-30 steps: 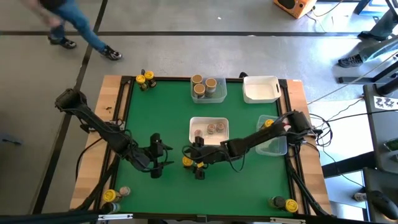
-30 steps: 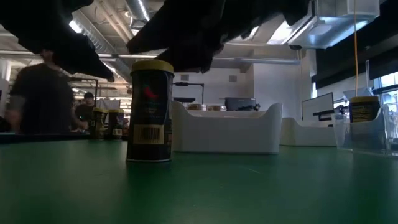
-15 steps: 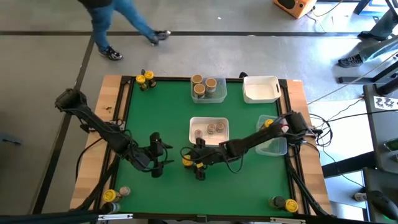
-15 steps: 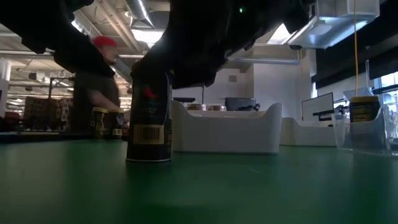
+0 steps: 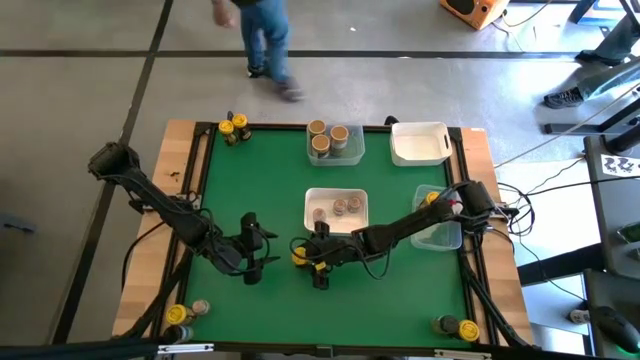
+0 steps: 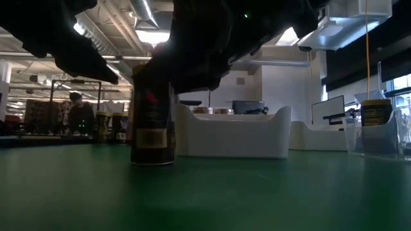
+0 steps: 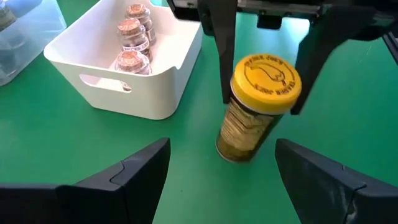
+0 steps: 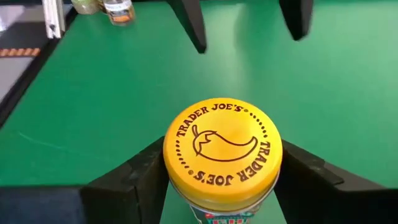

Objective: Sort spices by type
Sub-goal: Put the yellow seasoning can into the bottom white bin

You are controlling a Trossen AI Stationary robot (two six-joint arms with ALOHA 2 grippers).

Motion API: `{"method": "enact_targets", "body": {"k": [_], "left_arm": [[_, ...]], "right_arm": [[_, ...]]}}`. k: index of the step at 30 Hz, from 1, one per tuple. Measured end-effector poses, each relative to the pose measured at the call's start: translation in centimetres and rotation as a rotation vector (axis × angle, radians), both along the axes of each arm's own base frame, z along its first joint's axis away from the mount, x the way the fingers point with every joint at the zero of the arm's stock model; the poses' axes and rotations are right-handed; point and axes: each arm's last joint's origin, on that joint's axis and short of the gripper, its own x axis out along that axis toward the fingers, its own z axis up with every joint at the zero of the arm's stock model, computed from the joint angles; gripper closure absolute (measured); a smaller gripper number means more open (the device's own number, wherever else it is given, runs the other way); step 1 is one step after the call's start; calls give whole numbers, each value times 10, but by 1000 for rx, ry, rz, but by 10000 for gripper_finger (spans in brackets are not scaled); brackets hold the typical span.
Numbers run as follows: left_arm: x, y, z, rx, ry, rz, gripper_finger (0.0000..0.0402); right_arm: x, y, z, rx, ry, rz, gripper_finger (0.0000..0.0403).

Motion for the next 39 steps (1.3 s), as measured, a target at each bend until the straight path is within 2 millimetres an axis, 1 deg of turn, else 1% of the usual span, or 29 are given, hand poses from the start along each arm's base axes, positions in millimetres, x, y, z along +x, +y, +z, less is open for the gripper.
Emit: {"method": "enact_targets", "body": {"k": [3, 8, 11, 14, 17, 21, 27, 32, 35, 39], "left_arm": [[0, 0, 0, 0, 0, 0, 114], [0, 0, 0, -7, -1, 4, 114], [0, 0, 0, -17, -3, 10, 114], [0, 0, 0, -18, -3, 11, 114], [0, 0, 0, -17, -3, 10, 114], [0, 0, 0, -15, 0, 10, 114], [0, 0, 0, -15, 0, 10, 114], [0, 0, 0, -14, 0, 9, 114], [0, 0, 0, -13, -2, 8, 114], [0, 0, 0, -13, -2, 8, 114]], "right_arm": [[-4, -1, 12, -4, 2, -4, 168], [-21, -9, 46, -46, 11, -56, 168], [-37, -15, 68, -85, 37, -98, 167], [-56, -17, 90, -131, 53, -138, 169], [-74, -16, 105, -189, 70, -185, 169], [-104, -14, 123, -254, 100, -274, 169], [-156, -17, 135, -311, 196, -457, 168], [-199, -20, 140, -295, 237, -631, 169], [-218, -20, 137, -290, 263, -721, 164], [-234, -19, 125, -258, 287, -815, 165]]}}
